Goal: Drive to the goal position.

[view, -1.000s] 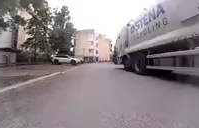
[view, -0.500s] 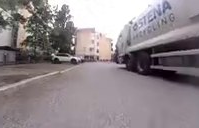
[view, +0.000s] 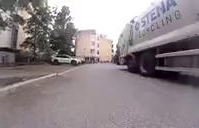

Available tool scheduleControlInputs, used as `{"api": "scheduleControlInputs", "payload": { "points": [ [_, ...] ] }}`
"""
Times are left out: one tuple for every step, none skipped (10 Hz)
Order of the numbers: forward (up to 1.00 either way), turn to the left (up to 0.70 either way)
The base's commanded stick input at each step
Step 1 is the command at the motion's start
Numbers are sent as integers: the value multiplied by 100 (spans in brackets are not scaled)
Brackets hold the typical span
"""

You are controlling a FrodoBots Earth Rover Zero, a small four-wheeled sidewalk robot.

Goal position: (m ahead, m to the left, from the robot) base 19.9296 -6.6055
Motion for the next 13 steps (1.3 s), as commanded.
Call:
{"api": "scheduleControlInputs", "payload": {
  "points": [
    [60,0],
    [60,0],
    [60,0],
    [60,0],
    [60,0],
    [60,0],
    [60,0],
    [60,0],
    [60,0],
    [60,0],
    [60,0],
    [60,0],
    [60,0]
  ]
}}
